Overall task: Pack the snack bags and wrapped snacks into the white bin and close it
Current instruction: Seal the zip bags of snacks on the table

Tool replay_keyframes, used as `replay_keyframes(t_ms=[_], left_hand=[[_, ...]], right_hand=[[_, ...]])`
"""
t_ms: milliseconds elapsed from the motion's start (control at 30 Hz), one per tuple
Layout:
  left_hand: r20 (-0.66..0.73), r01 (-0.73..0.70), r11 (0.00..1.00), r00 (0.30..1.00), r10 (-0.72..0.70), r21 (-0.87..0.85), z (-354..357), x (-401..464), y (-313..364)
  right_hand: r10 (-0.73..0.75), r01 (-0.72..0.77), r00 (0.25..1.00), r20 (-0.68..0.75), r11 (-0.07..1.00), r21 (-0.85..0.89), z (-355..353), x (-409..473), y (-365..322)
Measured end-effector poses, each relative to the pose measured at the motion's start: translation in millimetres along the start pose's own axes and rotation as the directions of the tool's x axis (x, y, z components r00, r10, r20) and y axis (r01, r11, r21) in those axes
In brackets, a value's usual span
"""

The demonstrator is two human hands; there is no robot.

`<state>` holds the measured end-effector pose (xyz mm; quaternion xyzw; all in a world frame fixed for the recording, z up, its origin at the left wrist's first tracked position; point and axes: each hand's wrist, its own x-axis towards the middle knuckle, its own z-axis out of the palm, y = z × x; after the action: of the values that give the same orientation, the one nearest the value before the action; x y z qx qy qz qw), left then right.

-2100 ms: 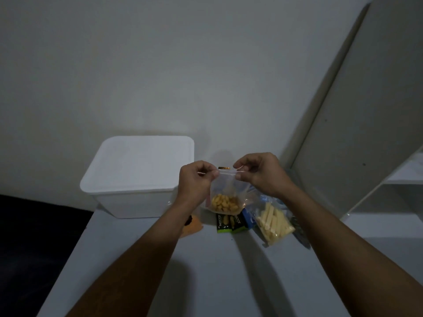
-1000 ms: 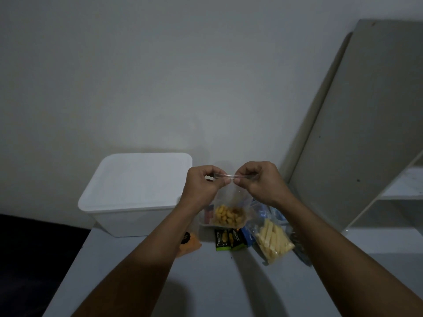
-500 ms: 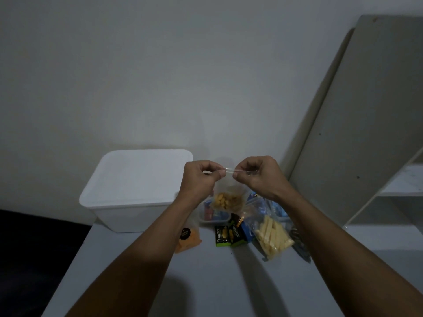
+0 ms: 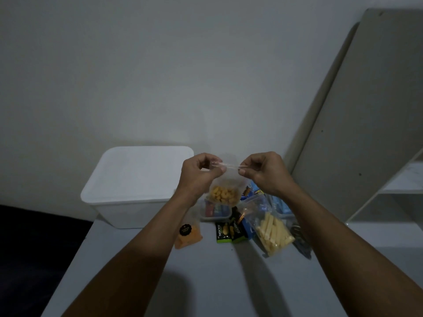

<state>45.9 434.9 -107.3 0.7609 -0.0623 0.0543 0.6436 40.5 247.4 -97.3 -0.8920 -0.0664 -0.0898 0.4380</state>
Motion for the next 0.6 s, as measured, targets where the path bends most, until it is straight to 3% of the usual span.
replay_keyframes(t_ms=[100,233,433,600], left_hand=[[0.042,0.011,1.0,0.999,-0.011,0.0,5,-1,2],[-0.034,0.011,0.998,0.999,-0.009,0.058,7,2,4],[-0.056,0.049,0.996,0.997,-0.053,-0.071,0,4,0],[-0.074,0.058,0.996,0.995,-0.064,-0.069,-3,7,0]], right_hand=[[0.008,-0.007,1.0,-0.008,1.0,0.02,1,-1,-3],[0.04,-0.041,0.999,0.009,0.995,0.087,-3,-2,-2],[0.071,-0.069,0.997,-0.012,0.994,0.086,-13,-1,1],[0.076,-0.074,0.997,-0.02,0.993,0.095,-10,0,1]])
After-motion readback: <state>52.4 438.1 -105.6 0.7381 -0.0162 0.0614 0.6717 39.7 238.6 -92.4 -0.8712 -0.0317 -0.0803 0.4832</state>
